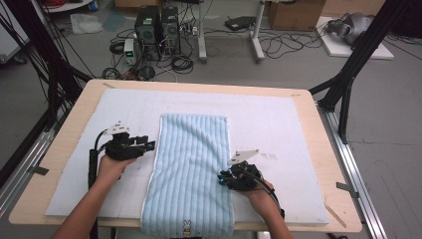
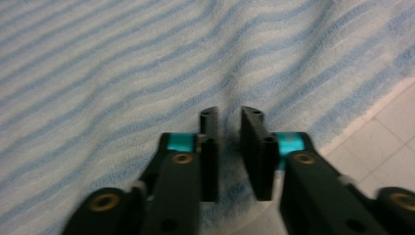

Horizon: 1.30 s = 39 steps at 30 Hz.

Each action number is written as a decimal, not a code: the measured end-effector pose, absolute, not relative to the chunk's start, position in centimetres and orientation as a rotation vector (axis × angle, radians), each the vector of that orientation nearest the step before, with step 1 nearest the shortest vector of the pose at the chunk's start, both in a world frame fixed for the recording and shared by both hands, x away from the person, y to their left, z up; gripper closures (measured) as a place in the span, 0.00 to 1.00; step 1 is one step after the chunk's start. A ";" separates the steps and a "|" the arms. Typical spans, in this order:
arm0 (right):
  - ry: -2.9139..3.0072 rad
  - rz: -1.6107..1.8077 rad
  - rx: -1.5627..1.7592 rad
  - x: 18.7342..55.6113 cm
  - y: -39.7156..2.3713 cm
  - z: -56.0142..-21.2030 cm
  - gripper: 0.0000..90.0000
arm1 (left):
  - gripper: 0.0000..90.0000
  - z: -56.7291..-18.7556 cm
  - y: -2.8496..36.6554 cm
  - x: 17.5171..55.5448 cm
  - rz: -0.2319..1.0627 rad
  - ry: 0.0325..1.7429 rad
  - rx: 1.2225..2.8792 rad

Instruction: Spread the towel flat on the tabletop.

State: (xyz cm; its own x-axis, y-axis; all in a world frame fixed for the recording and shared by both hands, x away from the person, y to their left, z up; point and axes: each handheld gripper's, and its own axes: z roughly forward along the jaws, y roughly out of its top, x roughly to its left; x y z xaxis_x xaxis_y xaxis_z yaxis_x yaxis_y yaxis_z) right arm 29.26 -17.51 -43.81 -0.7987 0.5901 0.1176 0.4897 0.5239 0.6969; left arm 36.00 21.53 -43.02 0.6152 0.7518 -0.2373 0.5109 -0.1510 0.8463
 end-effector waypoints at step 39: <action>2.244 1.009 1.351 45.7 -17.5 -43.4 0.52 | 0.44 -44.6 21.5 36.8 0.341 1.014 1.788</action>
State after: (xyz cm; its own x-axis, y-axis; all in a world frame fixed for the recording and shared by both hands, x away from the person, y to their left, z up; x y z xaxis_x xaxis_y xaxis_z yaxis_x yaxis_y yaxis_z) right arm 45.70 -17.55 -43.37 -0.4941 0.8663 0.0738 0.6300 0.2983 0.7170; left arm 36.78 21.46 -44.56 0.6070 0.7651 -0.2150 0.4799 -0.1372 0.8665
